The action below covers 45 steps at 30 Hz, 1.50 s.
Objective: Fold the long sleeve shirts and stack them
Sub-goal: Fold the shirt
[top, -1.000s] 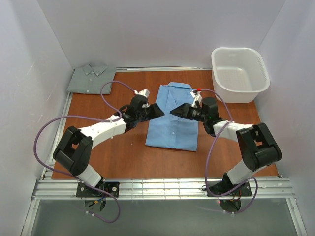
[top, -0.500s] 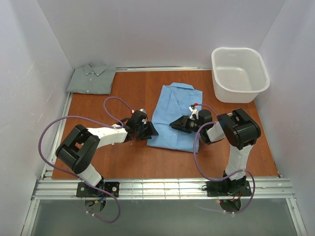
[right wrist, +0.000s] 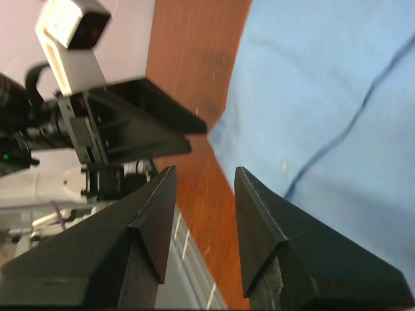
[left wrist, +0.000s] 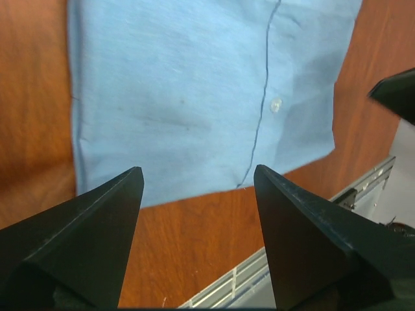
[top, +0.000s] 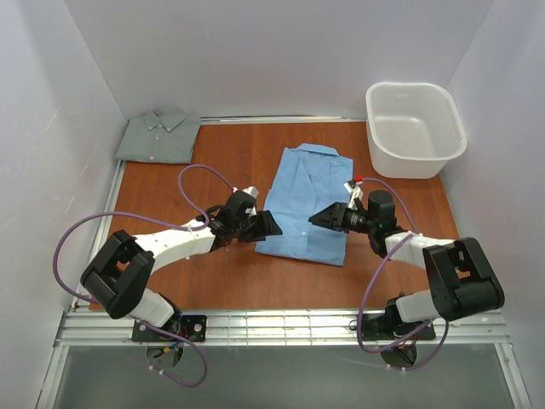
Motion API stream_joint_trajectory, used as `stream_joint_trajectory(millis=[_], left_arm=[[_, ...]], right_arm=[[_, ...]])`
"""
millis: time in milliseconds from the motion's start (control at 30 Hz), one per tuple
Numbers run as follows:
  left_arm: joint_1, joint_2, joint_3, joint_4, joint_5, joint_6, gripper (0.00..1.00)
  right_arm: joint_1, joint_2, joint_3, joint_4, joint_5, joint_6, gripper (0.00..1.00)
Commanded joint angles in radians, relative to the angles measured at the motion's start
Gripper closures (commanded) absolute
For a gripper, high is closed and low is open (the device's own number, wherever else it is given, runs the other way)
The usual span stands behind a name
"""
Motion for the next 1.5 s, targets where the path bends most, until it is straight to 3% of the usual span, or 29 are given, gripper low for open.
stream_joint_trajectory(millis=[0, 200, 467, 700, 833, 1000, 1100, 1300, 1467], left_arm=[[-0.025, -0.004, 0.017, -0.031, 0.03, 0.018, 0.37], [-0.026, 0.091, 0.018, -0.03, 0.021, 0.013, 0.45], [-0.026, 0.158, -0.011, -0.002, -0.045, -0.068, 0.5], [-0.022, 0.093, -0.026, -0.036, -0.074, -0.097, 0.5], [-0.02, 0.039, 0.03, -0.117, -0.128, -0.022, 0.39], [0.0, 0.051, 0.188, -0.146, -0.218, 0.146, 0.24], [0.038, 0.149, 0.342, -0.148, -0.217, 0.271, 0.24], [0.081, 0.41, 0.662, -0.137, -0.201, 0.422, 0.38], [0.092, 0.594, 0.834, -0.105, -0.194, 0.479, 0.49]], right_arm=[[0.002, -0.083, -0.072, -0.205, -0.103, -0.056, 0.66], [-0.043, -0.135, -0.187, -0.367, -0.054, -0.118, 0.66], [-0.211, -0.036, -0.269, -0.437, -0.063, -0.229, 0.69], [-0.231, -0.23, -0.138, -0.79, 0.162, -0.386, 0.69], [-0.231, -0.33, -0.027, -0.899, 0.248, -0.449, 0.68], [-0.231, -0.313, 0.122, -0.911, 0.246, -0.516, 0.68], [-0.228, -0.252, 0.227, -0.876, 0.242, -0.518, 0.69], [-0.204, -0.103, 0.323, -0.773, 0.245, -0.464, 0.75], [-0.167, 0.004, 0.345, -0.73, 0.268, -0.449, 0.83]])
